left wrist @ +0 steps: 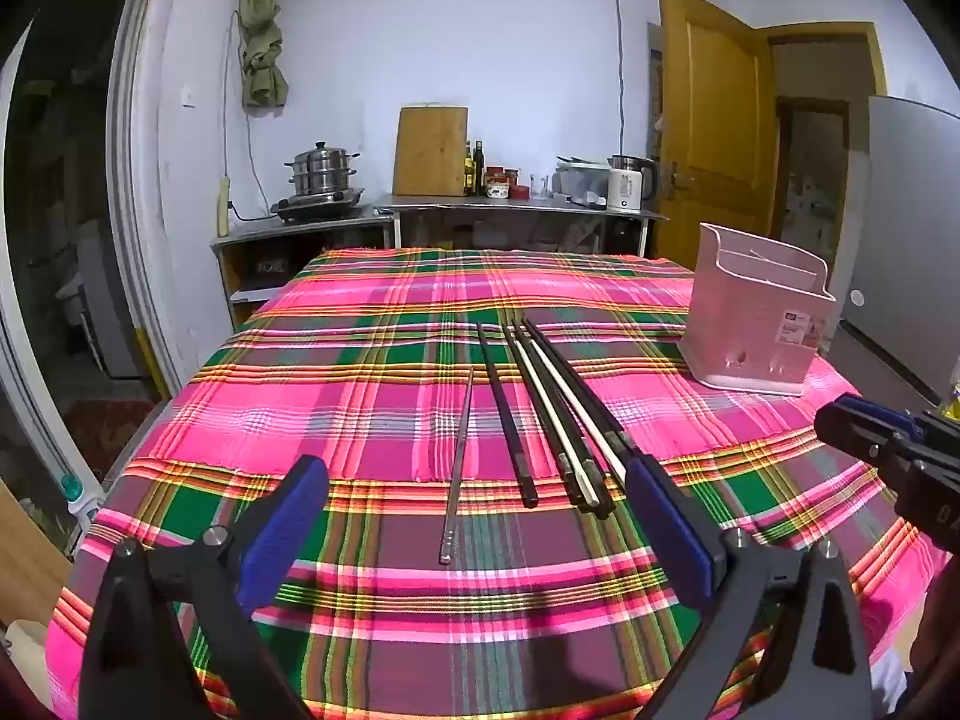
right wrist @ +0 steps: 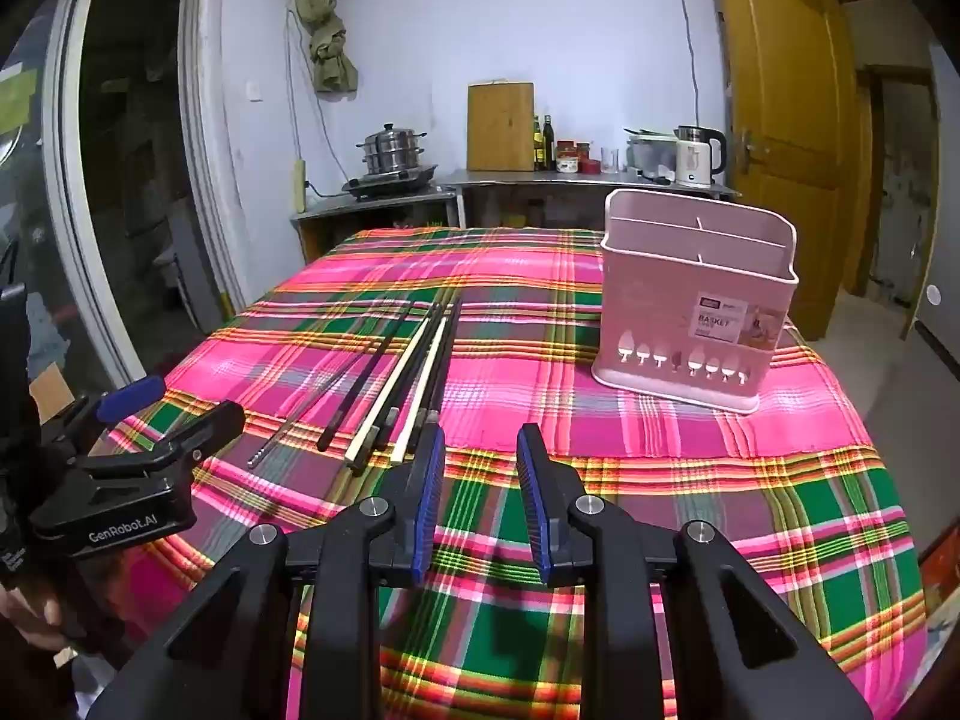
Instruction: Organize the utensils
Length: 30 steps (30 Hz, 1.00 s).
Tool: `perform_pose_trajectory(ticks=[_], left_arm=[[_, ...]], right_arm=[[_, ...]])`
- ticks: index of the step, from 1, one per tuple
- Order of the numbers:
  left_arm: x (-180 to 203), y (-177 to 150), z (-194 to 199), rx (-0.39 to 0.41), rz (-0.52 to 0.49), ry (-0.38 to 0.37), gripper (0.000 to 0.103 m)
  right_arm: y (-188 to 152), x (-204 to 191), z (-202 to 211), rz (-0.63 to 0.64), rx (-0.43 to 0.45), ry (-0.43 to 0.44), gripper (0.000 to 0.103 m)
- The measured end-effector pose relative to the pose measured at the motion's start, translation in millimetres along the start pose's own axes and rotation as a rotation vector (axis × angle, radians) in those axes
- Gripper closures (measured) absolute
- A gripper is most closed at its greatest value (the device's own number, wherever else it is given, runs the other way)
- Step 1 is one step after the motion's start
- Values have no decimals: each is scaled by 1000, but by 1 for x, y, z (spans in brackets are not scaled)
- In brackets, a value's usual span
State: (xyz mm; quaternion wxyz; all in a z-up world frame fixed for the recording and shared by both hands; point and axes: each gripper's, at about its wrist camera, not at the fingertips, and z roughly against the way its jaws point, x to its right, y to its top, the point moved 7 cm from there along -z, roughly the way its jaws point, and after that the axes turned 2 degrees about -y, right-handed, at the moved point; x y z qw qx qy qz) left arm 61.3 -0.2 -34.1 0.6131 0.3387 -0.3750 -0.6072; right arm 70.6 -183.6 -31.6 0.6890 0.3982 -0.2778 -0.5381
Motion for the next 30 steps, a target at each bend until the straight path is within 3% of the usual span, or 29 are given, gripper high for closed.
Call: perform_pose_trajectory(ticks=[30], left_arm=[[3, 0, -1, 2, -4, -8, 2]], right_arm=[[4, 1, 4, -3, 4, -5, 77]])
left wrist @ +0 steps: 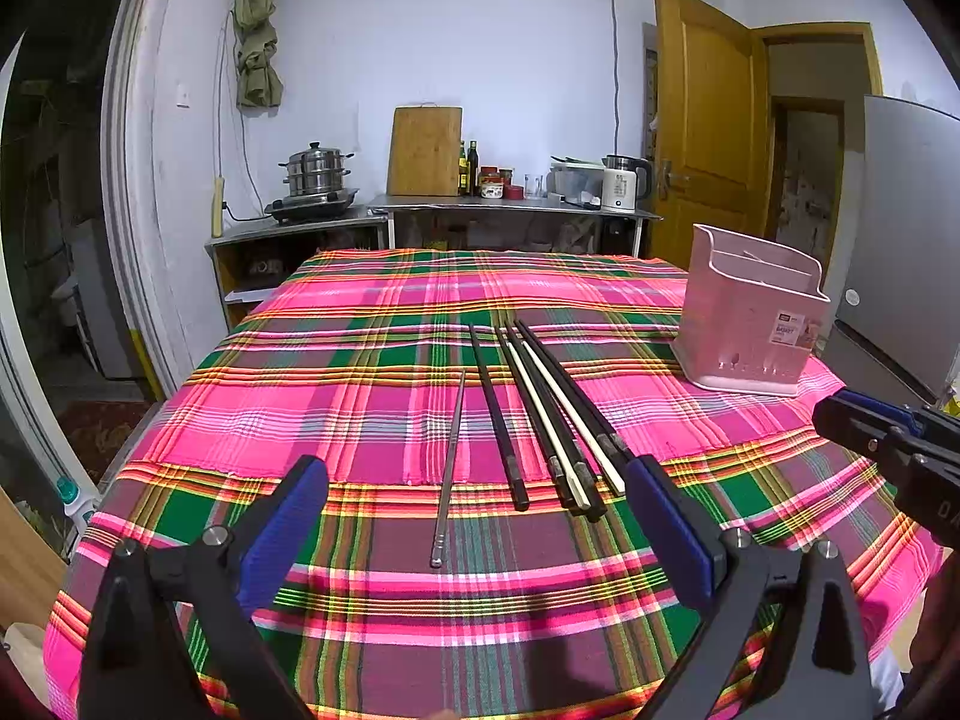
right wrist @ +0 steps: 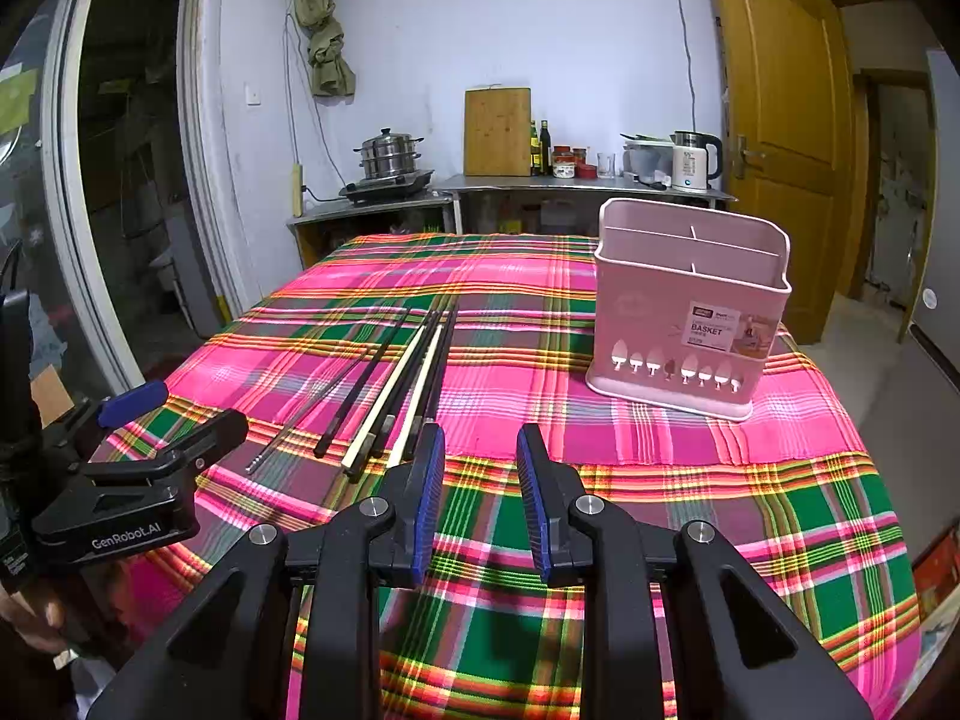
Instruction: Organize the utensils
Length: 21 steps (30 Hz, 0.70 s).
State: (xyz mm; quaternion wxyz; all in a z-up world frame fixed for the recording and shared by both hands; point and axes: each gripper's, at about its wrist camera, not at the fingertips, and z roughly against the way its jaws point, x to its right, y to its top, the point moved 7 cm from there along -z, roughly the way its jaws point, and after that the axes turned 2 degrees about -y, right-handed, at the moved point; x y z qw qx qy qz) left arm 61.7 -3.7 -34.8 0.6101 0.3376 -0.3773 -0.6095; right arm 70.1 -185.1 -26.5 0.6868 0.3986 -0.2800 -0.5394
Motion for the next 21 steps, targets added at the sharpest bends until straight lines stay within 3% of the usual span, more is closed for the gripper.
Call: perform_pose_trajectory(ticks=[21], left_arm=[[7, -1, 0, 1, -8, -5, 2]], right_arm=[[0, 1, -1, -2, -2, 1, 77]])
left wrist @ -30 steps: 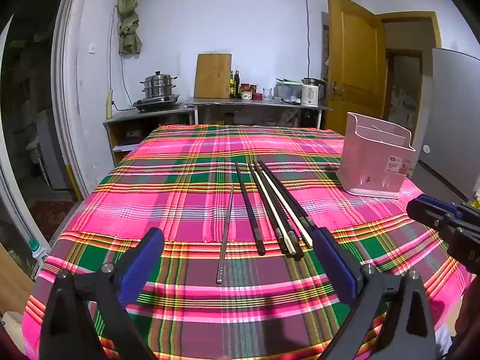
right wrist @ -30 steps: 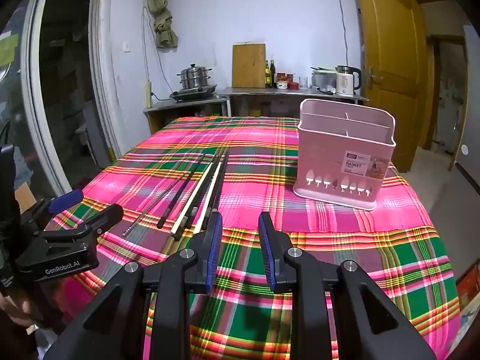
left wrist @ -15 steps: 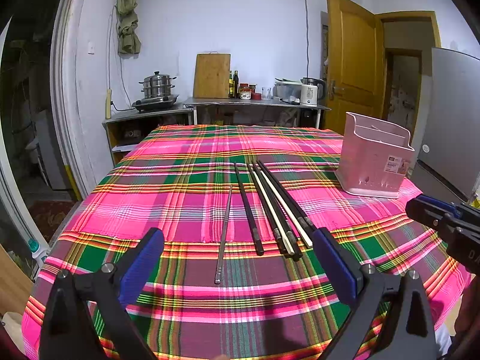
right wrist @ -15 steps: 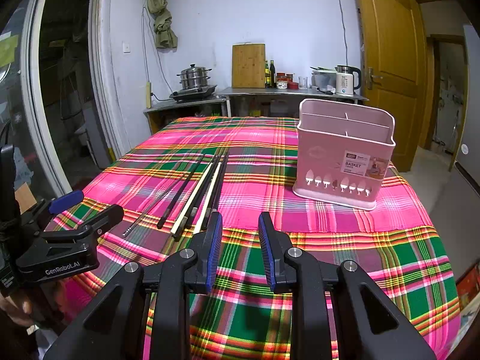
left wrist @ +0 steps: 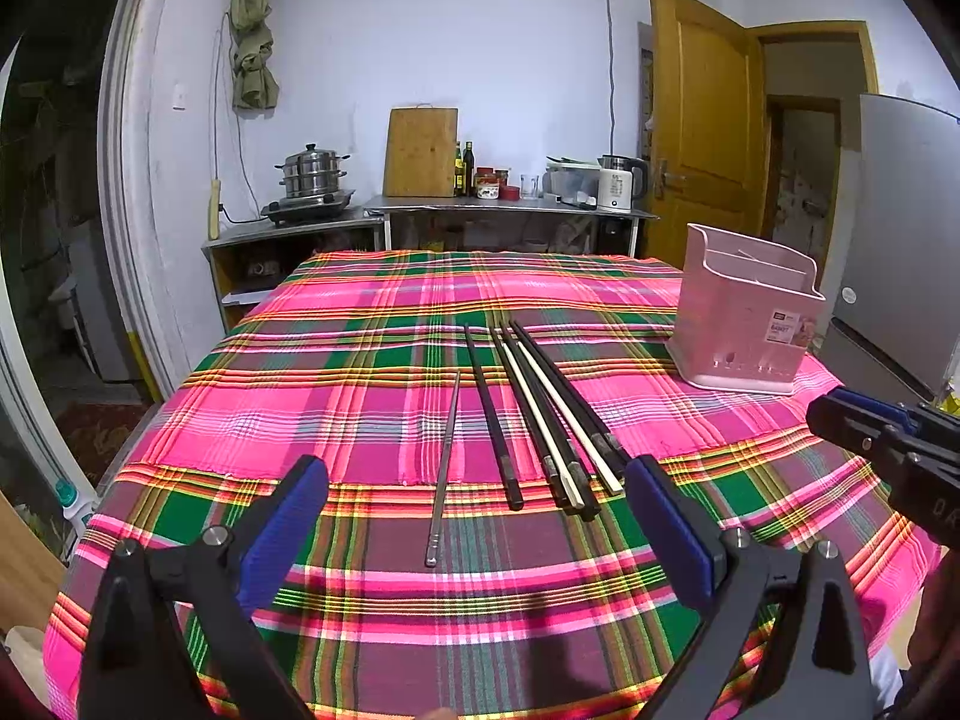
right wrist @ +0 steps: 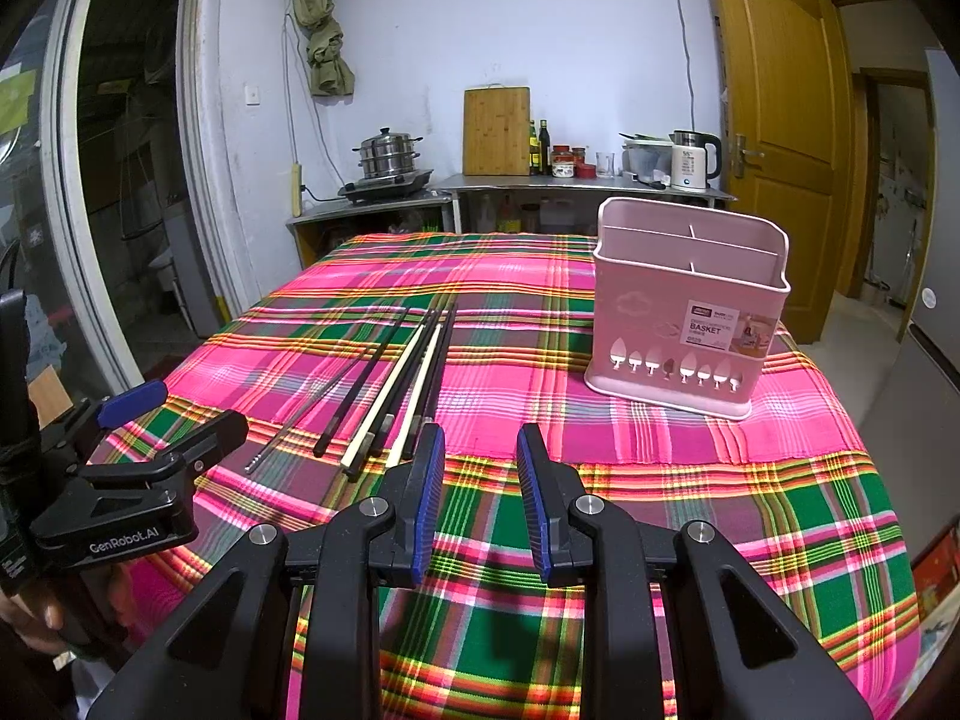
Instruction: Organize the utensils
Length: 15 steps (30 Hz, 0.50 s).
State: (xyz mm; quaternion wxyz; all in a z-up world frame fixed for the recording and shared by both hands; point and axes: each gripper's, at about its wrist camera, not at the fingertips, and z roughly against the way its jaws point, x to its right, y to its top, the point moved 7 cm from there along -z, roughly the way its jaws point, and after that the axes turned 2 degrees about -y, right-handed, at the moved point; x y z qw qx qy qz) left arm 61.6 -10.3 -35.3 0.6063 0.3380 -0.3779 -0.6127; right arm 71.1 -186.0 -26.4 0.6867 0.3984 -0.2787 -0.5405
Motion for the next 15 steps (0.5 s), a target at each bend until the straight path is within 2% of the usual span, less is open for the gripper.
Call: perform_pose_trajectory(ticks=[15], left_arm=[[1, 0, 3, 1, -3, -4, 2]], right_arm=[[1, 0, 1, 1, 0, 0, 77]])
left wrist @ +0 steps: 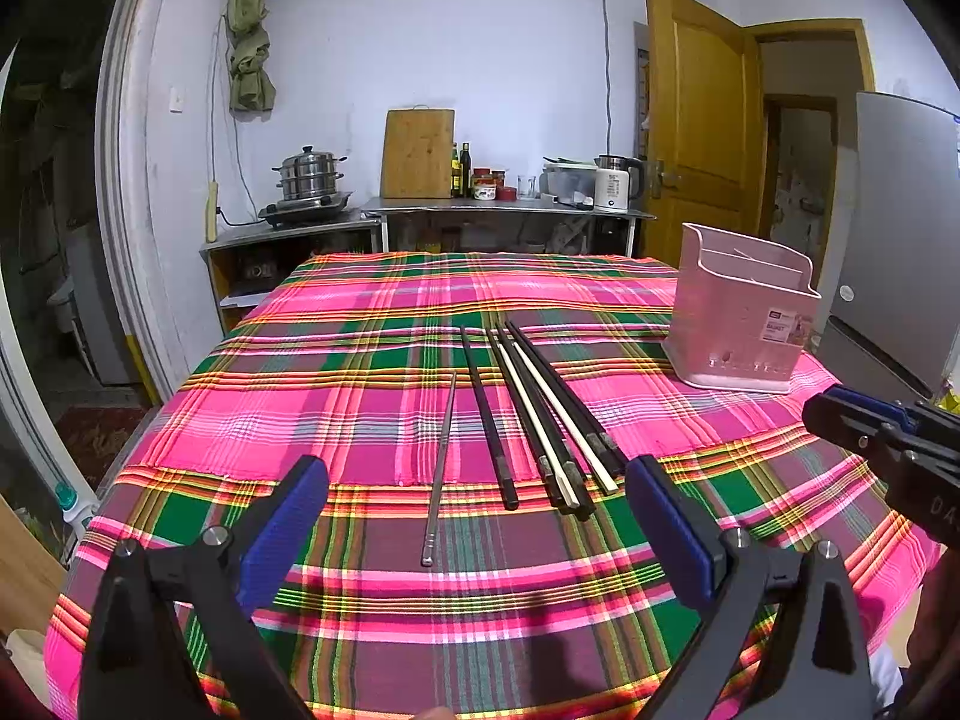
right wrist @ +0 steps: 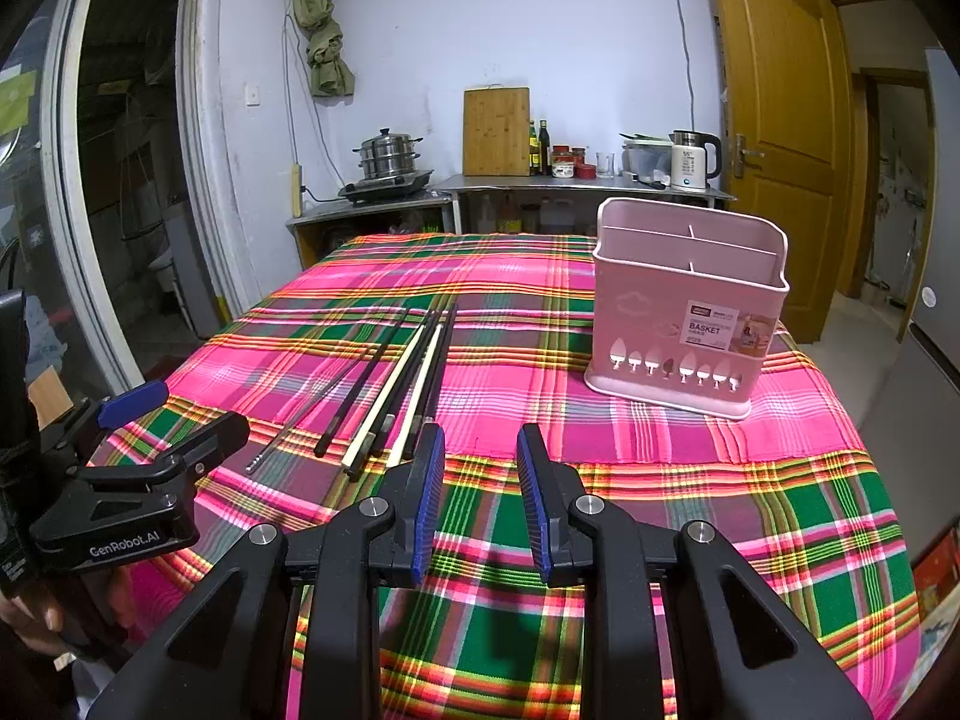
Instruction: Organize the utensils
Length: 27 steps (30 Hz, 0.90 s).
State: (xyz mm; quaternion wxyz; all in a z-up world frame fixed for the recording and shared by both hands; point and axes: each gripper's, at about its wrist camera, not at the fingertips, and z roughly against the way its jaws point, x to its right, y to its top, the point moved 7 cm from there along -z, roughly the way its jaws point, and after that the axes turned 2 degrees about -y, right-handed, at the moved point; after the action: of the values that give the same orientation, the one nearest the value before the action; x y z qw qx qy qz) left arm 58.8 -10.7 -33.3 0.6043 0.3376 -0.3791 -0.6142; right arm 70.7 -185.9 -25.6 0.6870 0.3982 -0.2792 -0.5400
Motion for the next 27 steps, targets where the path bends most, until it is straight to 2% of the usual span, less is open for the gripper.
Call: perform_pose_trajectory(ticks=[27], left_arm=[[3, -2, -2, -8, -5, 0, 2]], right_arm=[[-2, -3, -1, -4, -12, 3, 77]])
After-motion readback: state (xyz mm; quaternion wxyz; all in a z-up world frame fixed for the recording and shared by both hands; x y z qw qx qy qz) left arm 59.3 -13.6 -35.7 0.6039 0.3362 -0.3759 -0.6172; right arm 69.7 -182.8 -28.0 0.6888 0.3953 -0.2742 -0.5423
